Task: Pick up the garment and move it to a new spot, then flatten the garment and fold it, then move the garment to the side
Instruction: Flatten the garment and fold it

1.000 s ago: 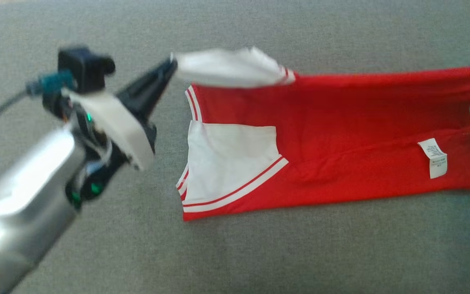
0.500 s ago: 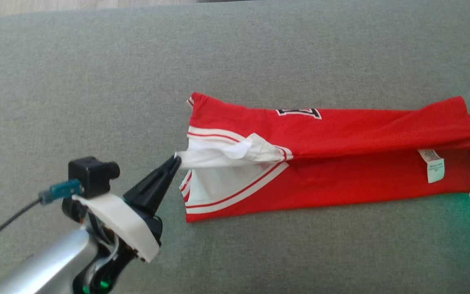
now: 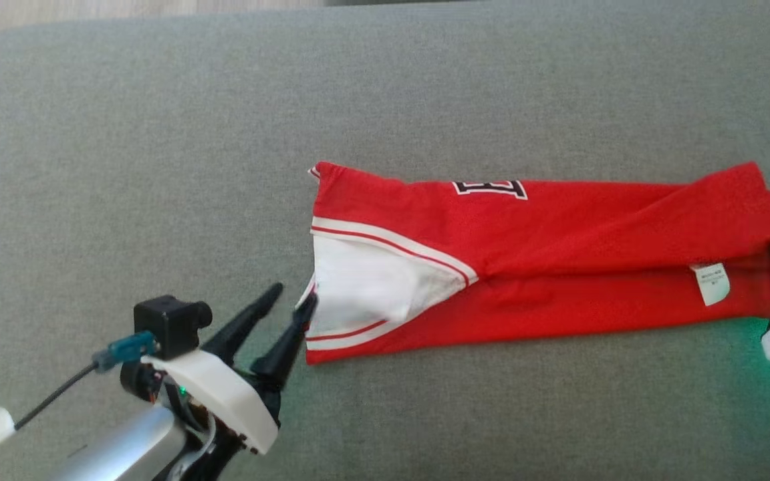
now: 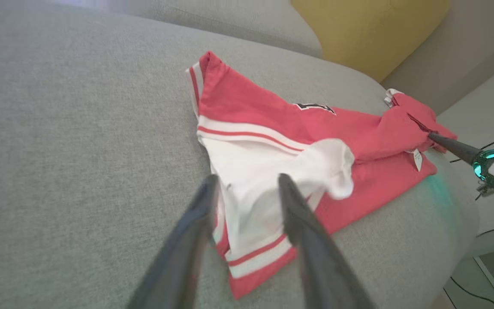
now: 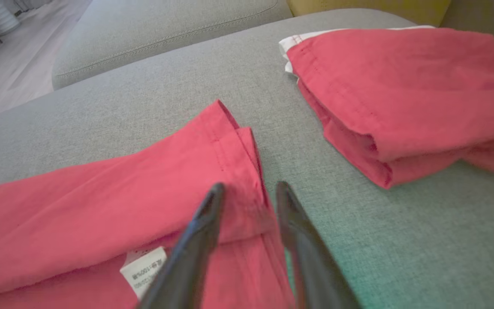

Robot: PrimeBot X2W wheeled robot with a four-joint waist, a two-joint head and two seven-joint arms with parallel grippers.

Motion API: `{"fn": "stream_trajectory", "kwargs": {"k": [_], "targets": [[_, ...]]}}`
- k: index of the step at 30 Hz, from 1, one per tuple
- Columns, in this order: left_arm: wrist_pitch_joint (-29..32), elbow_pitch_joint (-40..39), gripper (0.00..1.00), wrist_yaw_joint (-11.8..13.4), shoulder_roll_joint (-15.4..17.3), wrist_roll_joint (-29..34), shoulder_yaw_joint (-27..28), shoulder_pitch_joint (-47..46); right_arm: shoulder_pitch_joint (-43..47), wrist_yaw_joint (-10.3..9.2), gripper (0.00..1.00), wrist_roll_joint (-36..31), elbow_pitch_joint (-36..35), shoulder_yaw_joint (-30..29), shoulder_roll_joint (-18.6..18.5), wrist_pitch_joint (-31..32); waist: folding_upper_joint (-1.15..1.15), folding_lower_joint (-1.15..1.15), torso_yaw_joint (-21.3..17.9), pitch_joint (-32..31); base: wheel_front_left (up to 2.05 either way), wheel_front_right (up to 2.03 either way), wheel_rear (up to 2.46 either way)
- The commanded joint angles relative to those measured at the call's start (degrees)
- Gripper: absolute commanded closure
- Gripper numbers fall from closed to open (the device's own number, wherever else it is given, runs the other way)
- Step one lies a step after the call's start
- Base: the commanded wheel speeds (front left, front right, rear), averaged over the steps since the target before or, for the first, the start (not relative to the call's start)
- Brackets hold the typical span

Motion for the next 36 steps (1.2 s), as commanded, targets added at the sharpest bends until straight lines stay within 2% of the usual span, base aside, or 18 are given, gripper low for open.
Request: {"fn": "stream_trajectory", "kwargs": {"k": [1, 4, 5, 9, 16, 19, 24, 28, 36], "targets": [[-1.4, -0.8, 0.0, 0.6, 1.0, 0.5, 2.3, -0.8, 0.4, 0.39, 0.0, -0.5, -1.5, 0.0, -1.1, -0.5, 0.0, 0.0, 0.0, -0.8, 0.0, 0.0, 0.0], [-4.4, 0.7, 0.0, 2.8, -0.1, 2.0, 2.9, 0.0, 1.5, 0.39, 0.0, -0.9, -1.3, -0.4, -0.6, -1.8, 0.0, 0.0, -0.2, -2.8, 0.0, 0.0, 0.0], [-7.4, 1.8, 0.0, 5.5, -1.3, 3.5, 3.5, 1.0, 3.1, 0.39, 0.0, -1.0, -1.5, -0.8, -0.1, -3.0, 0.0, 0.0, -0.2, -4.6, 0.0, 0.0, 0.0], [-12.1, 3.4, 0.0, 11.0, -3.8, 6.9, 4.3, 3.6, 7.6, 0.39, 0.0, -1.0, -2.6, -1.7, 1.8, -4.9, 0.0, 0.0, -0.3, -8.0, 0.0, 0.0, 0.0], [-14.1, 3.8, 0.0, 18.1, -9.5, 16.3, 8.0, 9.6, 14.5, 0.39, 0.0, -0.1, -4.4, -3.7, 6.5, -6.5, 0.0, 0.0, 1.1, -12.2, 0.0, 0.0, 0.0], [-14.1, 2.2, 0.0, 19.8, -12.4, 22.2, 11.4, 13.4, 15.6, 0.39, 0.0, 0.6, -4.4, -5.4, 8.3, -6.8, 0.0, 0.0, 2.5, -12.9, 0.0, 0.0, 0.0], [-14.1, 0.0, 0.0, 19.5, -16.4, 29.9, 15.5, 18.9, 12.5, 0.39, 0.0, 0.1, -2.7, -10.4, 10.4, -6.3, 0.0, 0.0, 5.3, -12.6, 0.0, 0.0, 0.0], [-14.1, -0.5, 0.0, 17.0, -18.2, 34.2, 16.6, 20.9, 6.9, 0.39, 0.0, -0.6, 0.8, -15.3, 11.2, -4.9, 0.0, 0.0, 7.7, -11.4, 0.0, 0.0, 0.0], [-14.1, 0.3, 0.0, 12.5, -21.3, 39.4, 18.0, 20.8, -2.5, 0.39, 0.0, -8.1, 10.3, -24.0, 8.6, -2.2, 0.0, 0.0, 11.2, -8.4, 0.0, 0.0, 0.0]]}}
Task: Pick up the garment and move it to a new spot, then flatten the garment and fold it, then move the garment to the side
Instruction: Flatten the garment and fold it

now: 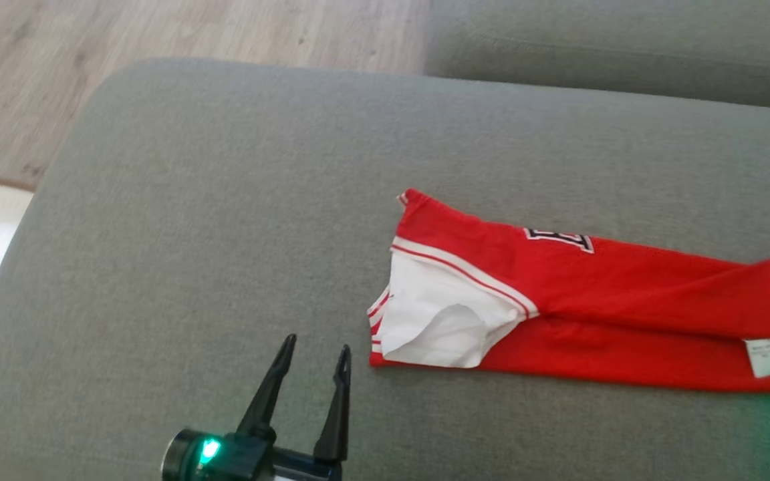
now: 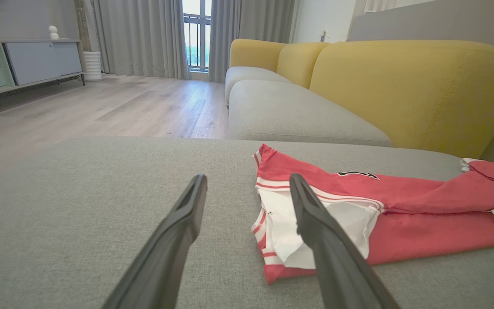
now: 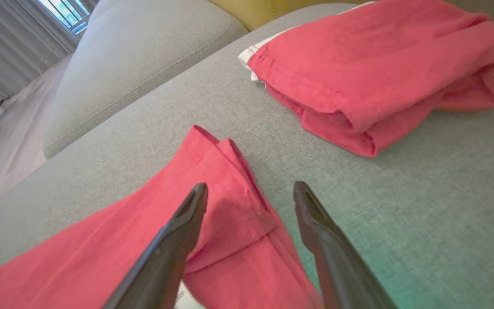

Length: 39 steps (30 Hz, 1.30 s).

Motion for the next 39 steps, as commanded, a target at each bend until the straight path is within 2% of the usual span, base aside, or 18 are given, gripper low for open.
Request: {"fn": "stream_trajectory", "kwargs": {"k": [1, 7, 11, 12, 13, 15, 20, 25, 31, 35, 39], "targets": [[-0.6, -1.3, 0.0, -0.6, -0.8, 0.9, 2.3, -2.2, -2.1, 0.39, 0.0, -1.9, 0.2, -0.4, -2.1, 0.7, 0.0, -0.01, 1.3, 1.2, 0.0, 0.0, 0.0], [-0.6, -0.8, 0.0, -2.2, -2.6, 2.2, 4.1, -1.8, -3.6, 0.39, 0.0, -6.1, 4.0, -3.5, -1.3, 1.9, 0.0, -0.01, 1.9, 2.1, 0.0, 0.0, 0.0], [-0.6, -0.3, 0.0, -3.6, -3.6, 3.2, 5.7, -1.4, -3.4, 0.39, 0.0, -6.6, 5.9, -4.5, 0.1, 3.7, 0.0, -0.01, 1.7, 2.3, 0.0, 0.0, 0.0], [-0.6, -0.2, 0.0, -3.9, -3.8, 3.5, 6.1, -1.3, -3.4, 0.39, 0.05, -6.2, 6.1, -4.4, 0.5, 4.3, 0.0, -0.01, 1.6, 2.3, 0.0, 0.0, 0.0], [-0.6, -0.1, 0.0, -4.1, -4.0, 3.8, 6.4, -1.3, -3.4, 0.39, 0.29, -5.6, 6.1, -4.2, 0.8, 4.7, 0.0, -0.01, 1.4, 2.3, 0.0, 0.0, 0.0], [-0.6, 0.0, 0.0, -4.5, -4.5, 4.3, 7.1, -1.1, -3.2, 0.39, 1.0, -4.7, 5.8, -3.3, 1.1, 5.2, 0.0, -0.01, 1.1, 2.2, 0.0, 0.0, 0.0], [-0.6, 0.4, 0.0, -5.5, -5.4, 5.6, 8.5, -0.5, -2.1, 0.39, 1.0, -3.4, 3.2, 0.0, 0.0, 2.2, 0.0, -0.01, 0.2, 1.9, 0.0, 0.0, 0.0], [-0.6, 0.9, 0.0, -6.3, -6.0, 6.5, 9.7, 0.1, -0.7, 0.39, 1.0, -3.4, 1.0, 2.5, -3.6, -1.3, 0.0, -0.01, -0.8, 1.6, 0.0, 0.0, 0.0], [-0.6, 1.5, 0.0, -7.1, -6.5, 7.4, 11.0, 0.7, 0.2, 0.39, 1.0, -1.9, -2.2, 3.2, -7.8, -1.0, 0.0, -0.01, -2.0, 0.8, 0.0, 0.0, 0.0], [-0.6, 2.0, 0.0, -7.8, -6.6, 7.5, 11.5, 1.3, -0.2, 0.39, 1.0, 1.0, -8.1, 5.3, -7.5, 1.3, 0.0, -0.01, -2.7, -0.1, 0.0, 0.0, 0.0], [-0.6, 2.2, 0.0, -8.2, -6.6, 7.7, 12.0, 1.7, 0.2, 0.39, 1.0, 3.9, -17.8, 9.6, -4.8, 2.9, 0.0, -0.01, -3.5, -0.8, 0.0, 0.0, 0.0]]}}
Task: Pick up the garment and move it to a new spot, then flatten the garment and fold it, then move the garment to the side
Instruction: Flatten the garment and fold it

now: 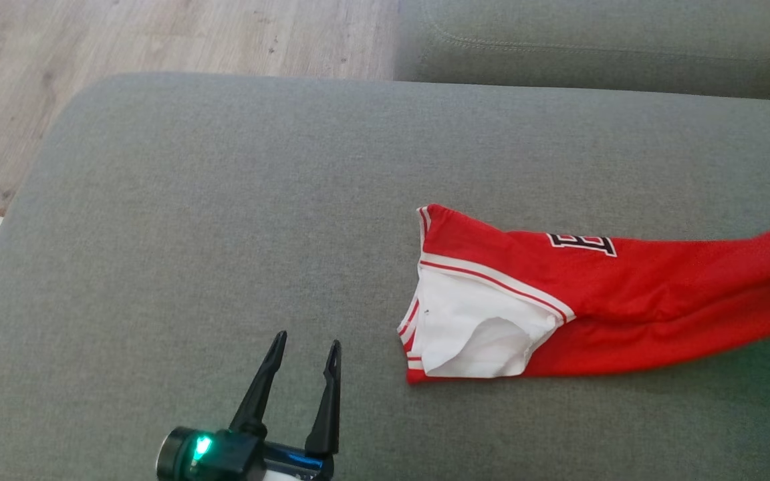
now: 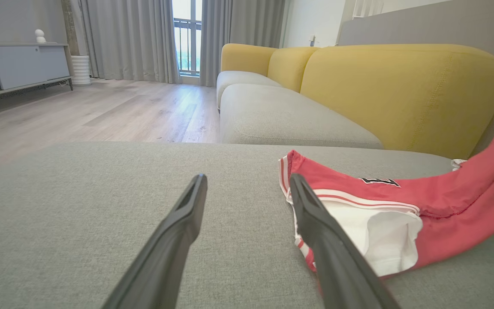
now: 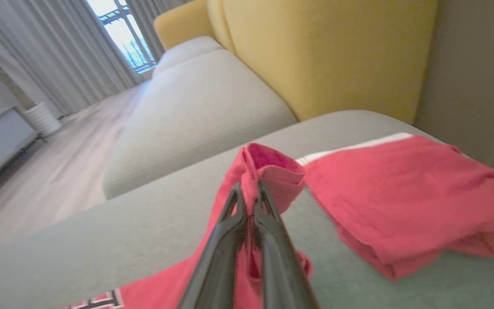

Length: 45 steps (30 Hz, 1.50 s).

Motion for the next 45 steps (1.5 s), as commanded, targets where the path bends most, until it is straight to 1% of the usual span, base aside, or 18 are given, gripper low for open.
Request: {"fn": "stream_trajectory", "kwargs": {"k": [1, 7, 8, 9, 14, 17, 21, 22, 27, 28, 29, 30, 31, 34, 37, 40, 44, 45], "targets": [[-0.5, -1.6, 0.0, -0.4, -0.3, 0.7, 2.5, -1.0, -0.4, 0.39, 1.0, 1.3, -6.1, 3.2, 0.1, 0.7, 0.0, 0.0, -0.4, -0.4, 0.0, 0.0, 0.0], [-0.5, -1.4, 0.0, -0.9, -0.5, 1.0, 2.4, -1.0, 1.5, 0.39, 1.0, 1.5, -19.6, 12.5, 5.2, 3.4, 0.0, 0.0, -0.2, -0.8, 0.0, 0.0, 0.0], [-0.5, -1.3, 0.0, -1.1, -0.5, 1.0, 2.3, -0.9, 1.7, 0.39, 1.0, 1.1, -21.1, 14.1, 6.0, 3.8, 0.0, 0.0, 0.0, -0.9, 0.0, 0.0, 0.0], [-0.5, -1.3, 0.0, -1.1, -0.5, 1.0, 2.3, -0.9, 1.7, 0.39, 1.0, 1.1, -21.1, 14.1, 6.0, 3.8, 0.0, 0.0, 0.0, -0.9, 0.0, 0.0, 0.0], [-0.5, -0.8, 0.0, -1.7, -0.7, 1.1, 2.1, -1.2, 2.5, 0.39, 1.0, 0.9, -25.5, 23.6, 8.8, 5.5, 0.0, 0.0, 1.5, -0.8, 0.0, 0.0, 0.0], [-0.5, -0.7, 0.0, -1.8, -0.9, 1.2, 2.1, -1.4, 2.4, 0.39, 1.0, 1.9, -24.8, 28.9, 9.4, 5.9, 0.0, 0.0, 2.6, -0.7, 0.0, 0.0, 0.0], [-0.5, -0.3, 0.0, -2.3, -1.2, 1.2, 2.0, -1.5, 2.4, 0.39, 1.0, 2.6, -21.2, 34.9, 9.7, 4.7, 0.0, 0.0, 4.1, -0.5, 0.0, 0.0, 0.0], [-0.5, -0.2, 0.0, -2.4, -1.4, 1.2, 2.0, -1.6, 2.2, 0.39, 1.0, 4.0, -19.3, 38.0, 9.8, 3.7, 0.0, 0.0, 4.7, -0.3, 0.0, 0.0, 0.0], [-0.5, 0.1, 0.0, -2.8, -1.8, 1.2, 2.1, -1.7, 1.4, 0.39, 1.0, 7.7, -13.3, 43.5, 9.8, -0.3, 0.0, 0.0, 5.9, 0.0, 0.0, 0.0, 0.0], [-0.5, 0.2, 0.0, -2.9, -1.9, 1.2, 2.1, -1.7, 1.1, 0.39, 0.89, 8.7, -12.1, 44.6, 9.8, -1.0, 0.0, 0.0, 6.0, 0.1, 0.0, 0.0, 0.0], [-0.5, 0.3, 0.0, -3.0, -2.0, 1.2, 2.1, -1.7, 0.8, 0.39, 0.67, 9.6, -11.0, 45.6, 9.8, -1.7, 0.0, 0.0, 6.2, 0.1, 0.0, 0.0, 0.0], [-0.5, 0.4, 0.0, -3.1, -2.1, 1.2, 2.1, -1.7, 0.4, 0.39, 0.13, 10.4, -10.1, 46.5, 9.8, -2.4, 0.0, 0.0, 6.3, 0.2, 0.0, 0.0, 0.0], [-0.5, 0.5, 0.0, -3.1, -2.2, 1.3, 2.2, -1.7, 0.1, 0.39, 0.0, 11.3, -9.6, 47.3, 9.8, -3.2, 0.0, 0.0, 6.3, 0.2, 0.0, 0.0, 0.0], [-0.5, 0.7, 0.0, -3.2, -2.3, 1.2, 2.6, -1.4, -0.7, 0.39, 0.0, 12.9, -9.1, 49.0, 9.8, -5.4, 0.0, 0.0, 6.0, -0.4, 0.0, 0.0, 0.0], [-0.5, 0.9, 0.0, -3.1, -2.0, 1.3, 3.1, -0.8, -0.9, 0.39, 0.0, 11.8, -10.2, 48.4, 9.8, -8.2, 0.0, 0.0, 5.0, -1.8, 0.0, 0.0, 0.0], [-0.5, 0.9, 0.0, -2.5, -1.9, 1.4, 3.8, -0.1, 0.4, 0.39, 0.0, 8.2, -12.2, 45.9, 9.5, -11.1, 0.0, 0.0, 3.7, -3.2, 0.0, 0.0, 0.0], [-0.5, 0.5, 0.0, -1.1, -1.8, 1.5, 5.2, 0.9, 5.0, 0.39, 0.0, 5.7, -15.1, 40.4, 7.7, -14.7, 0.0, 0.0, 1.7, -5.1, 0.0, 0.0, 0.0], [-0.5, 0.2, 0.0, -0.8, -1.8, 1.5, 5.6, 1.2, 6.1, 0.39, 0.0, 5.0, -15.7, 39.3, 6.7, -15.6, 0.0, 0.0, 1.1, -5.4, 0.0, 0.0, 0.0]]}}
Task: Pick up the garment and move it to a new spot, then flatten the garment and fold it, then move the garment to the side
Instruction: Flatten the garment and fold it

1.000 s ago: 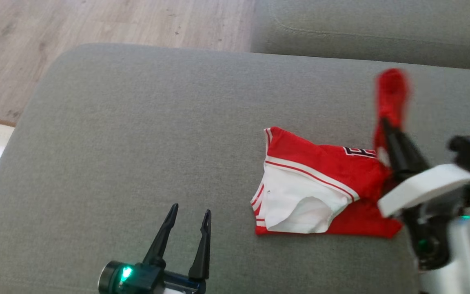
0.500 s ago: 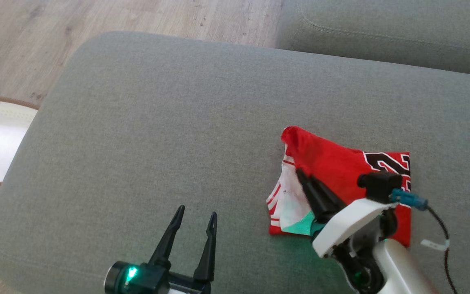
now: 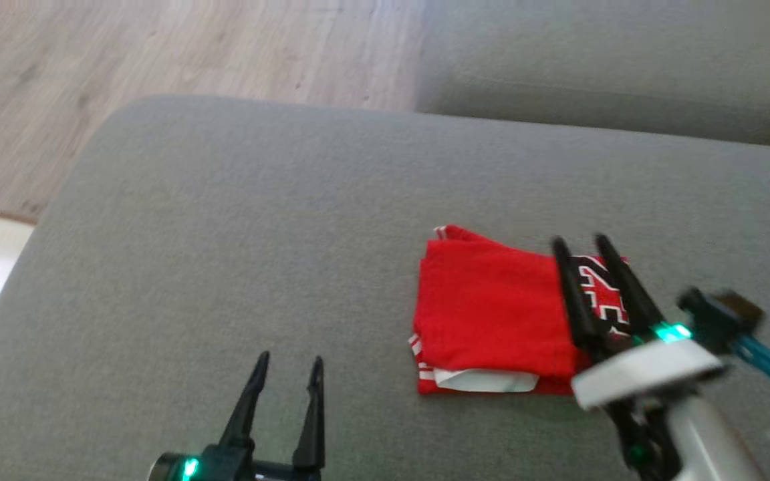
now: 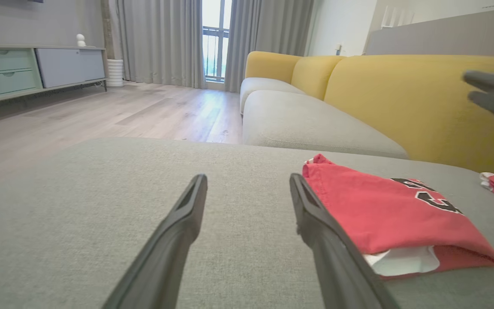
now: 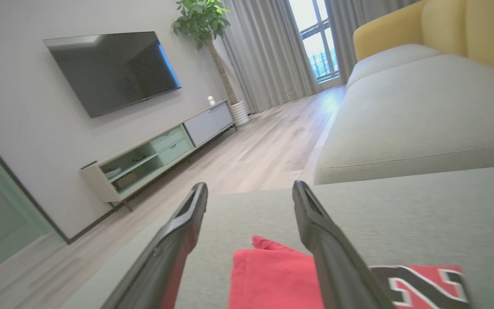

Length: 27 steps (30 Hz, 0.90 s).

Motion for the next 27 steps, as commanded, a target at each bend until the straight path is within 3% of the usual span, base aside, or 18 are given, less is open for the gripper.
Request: {"fn": "stream_trajectory", "kwargs": {"k": [1, 7, 11, 18, 27], "targets": [[-0.5, -2.3, 0.0, 0.8, 0.0, 0.4, 2.9, -1.0, 1.9, 0.39, 0.0, -1.8, -2.6, -0.7, -2.3, -2.2, 0.0, 0.0, -2.2, -1.6, 0.0, 0.0, 0.0], [-0.5, -3.6, 0.0, 2.2, 0.3, 0.6, 5.3, 1.0, 8.3, 0.39, 0.0, -4.1, -2.2, -2.2, -7.6, -8.9, 0.0, 0.0, -5.0, -4.0, 0.0, 0.0, 0.0], [-0.5, -4.0, 0.0, 2.9, 0.4, 1.0, 6.4, 2.3, 11.0, 0.39, 0.0, -5.9, -1.3, -2.6, -9.1, -10.7, 0.0, 0.0, -6.2, -5.3, 0.0, 0.0, 0.0], [-0.5, -4.3, 0.0, 3.7, 0.0, 2.2, 8.1, 5.6, 16.1, 0.39, 0.0, -10.5, -2.5, -5.2, -7.8, -11.4, 0.0, 0.0, -8.3, -7.6, 0.0, 0.0, 0.0], [-0.5, -3.7, 0.0, 2.1, -0.7, 3.1, 8.4, 7.2, 18.7, 0.39, 0.0, -12.1, -3.4, -6.2, -5.4, -11.4, 0.0, 0.0, -8.3, -8.6, 0.0, 0.0, 0.0]]}}
